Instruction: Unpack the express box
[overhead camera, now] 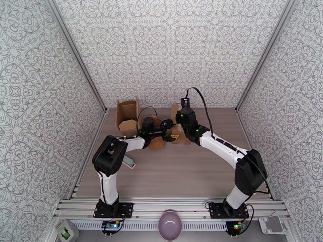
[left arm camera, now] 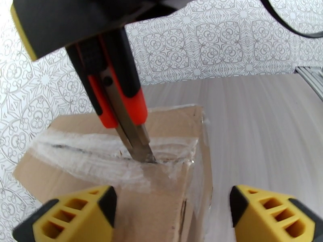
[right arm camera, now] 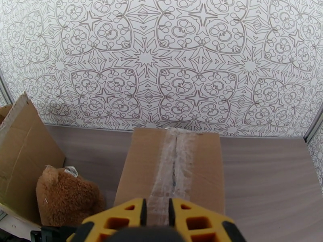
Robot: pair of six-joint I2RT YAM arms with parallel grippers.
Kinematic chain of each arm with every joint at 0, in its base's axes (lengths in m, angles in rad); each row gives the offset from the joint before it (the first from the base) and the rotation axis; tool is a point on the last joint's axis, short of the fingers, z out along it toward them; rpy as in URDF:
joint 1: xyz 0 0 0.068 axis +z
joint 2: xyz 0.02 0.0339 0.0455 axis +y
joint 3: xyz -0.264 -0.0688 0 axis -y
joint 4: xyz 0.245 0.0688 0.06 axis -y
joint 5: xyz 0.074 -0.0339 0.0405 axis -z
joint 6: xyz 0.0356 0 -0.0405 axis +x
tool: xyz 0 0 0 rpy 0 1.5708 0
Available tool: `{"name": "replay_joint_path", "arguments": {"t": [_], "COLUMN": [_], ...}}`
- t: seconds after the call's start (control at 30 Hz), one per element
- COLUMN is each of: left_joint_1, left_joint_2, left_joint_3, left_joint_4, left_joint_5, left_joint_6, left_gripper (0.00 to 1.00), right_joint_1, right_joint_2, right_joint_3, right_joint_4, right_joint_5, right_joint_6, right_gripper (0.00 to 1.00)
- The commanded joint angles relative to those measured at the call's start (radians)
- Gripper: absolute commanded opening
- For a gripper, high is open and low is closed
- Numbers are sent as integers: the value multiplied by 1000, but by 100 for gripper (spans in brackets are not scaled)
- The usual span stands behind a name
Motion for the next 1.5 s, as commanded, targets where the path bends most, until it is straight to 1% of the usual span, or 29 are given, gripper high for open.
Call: {"name": "replay_joint_path", "arguments": {"t": [0.0,0.2,0.4,0.6,0.7,0.8,0.93,1.03,1.17,1.47], "left_joint_1": [-3,-20,-42,-50,-55,-60,-66,-68,-70,-83], "left_joint_2": [40,65,73,72,71,70,67,68,69,75], "left_joint_3": [-2,33,46,27,35,51,96,118,128,174], "left_joint_4": [-54,-73,-103,-82,-94,-105,-197,-236,-240,-319], "left_joint_5": [-26,-65,-153,-179,-207,-266,-327,-368,-399,-480], "left_joint_6": [53,121,159,188,179,123,79,58,24,-6], "left_gripper": [86,85,76,71,66,62,59,59,57,56], "right_joint_1": [5,5,5,7,11,20,28,38,52,77], "right_joint_2": [8,11,26,42,53,60,72,75,81,69], "right_joint_3": [17,26,53,88,112,131,167,194,211,195], "right_joint_4": [-97,-115,-168,-215,-236,-260,-341,-413,-472,-505], "right_joint_5": [18,16,32,39,36,38,65,87,89,86], "right_joint_6": [25,36,67,93,105,119,179,225,274,310], "right_gripper": [0,0,0,0,0,0,0,0,0,0]}}
